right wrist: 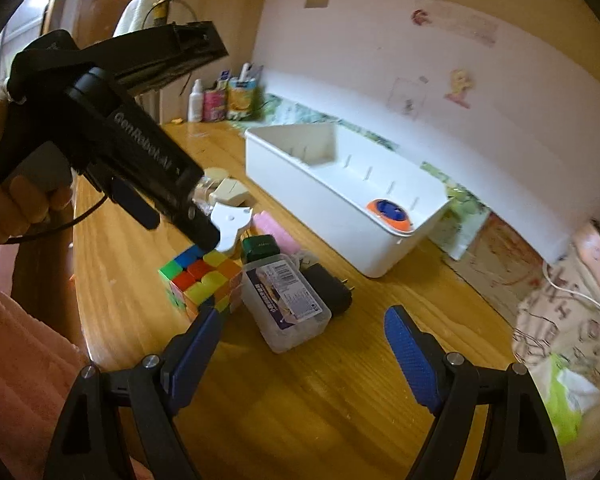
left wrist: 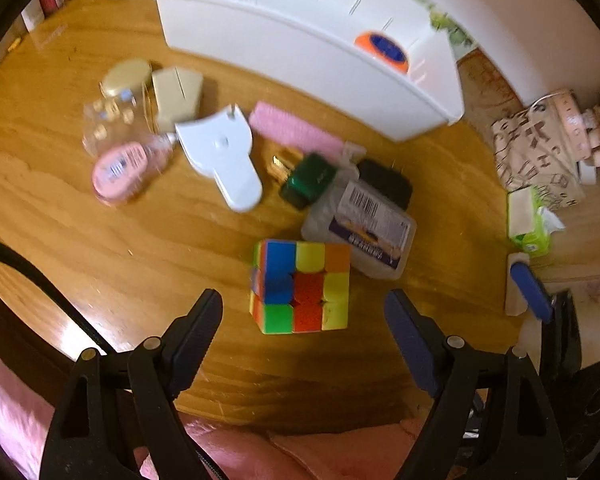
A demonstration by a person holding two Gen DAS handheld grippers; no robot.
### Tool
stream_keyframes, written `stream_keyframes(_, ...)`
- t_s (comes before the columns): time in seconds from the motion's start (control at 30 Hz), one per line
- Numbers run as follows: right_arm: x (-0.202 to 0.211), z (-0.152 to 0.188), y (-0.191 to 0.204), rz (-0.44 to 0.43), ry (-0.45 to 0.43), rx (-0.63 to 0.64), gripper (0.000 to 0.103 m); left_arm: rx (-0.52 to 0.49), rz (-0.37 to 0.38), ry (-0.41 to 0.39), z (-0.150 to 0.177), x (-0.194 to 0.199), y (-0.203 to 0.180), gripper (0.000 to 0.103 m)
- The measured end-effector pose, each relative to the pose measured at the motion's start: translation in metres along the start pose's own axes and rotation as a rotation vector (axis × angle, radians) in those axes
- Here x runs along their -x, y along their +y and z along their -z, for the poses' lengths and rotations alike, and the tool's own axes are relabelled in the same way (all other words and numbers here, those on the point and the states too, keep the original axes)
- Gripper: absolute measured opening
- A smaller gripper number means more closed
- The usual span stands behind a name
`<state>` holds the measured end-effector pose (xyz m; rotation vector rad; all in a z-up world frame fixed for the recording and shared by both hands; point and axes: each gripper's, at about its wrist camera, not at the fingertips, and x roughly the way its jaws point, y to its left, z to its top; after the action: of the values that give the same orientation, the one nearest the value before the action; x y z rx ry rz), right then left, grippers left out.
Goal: Organize rigid objects
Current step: 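Lower left tool onto the Rubik's cube and close on it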
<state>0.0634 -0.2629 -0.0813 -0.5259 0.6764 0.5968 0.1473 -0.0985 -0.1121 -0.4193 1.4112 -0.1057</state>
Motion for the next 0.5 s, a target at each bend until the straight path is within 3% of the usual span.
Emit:
stream_keyframes(0.2, -0.026, 0.006, -0.005, -0.085, 0.032, 0.026, 0.084, 0.039, -0.037, 0.096, -0.001, -0.026, -0.008, 0.085)
stream_keyframes(0.5, -0.056, 0.016, -0.014, -0.182, 0.077, 0.021, 0.084, 0.069, -0.099, 0.161, -0.006, -0.047, -0.016, 0.085)
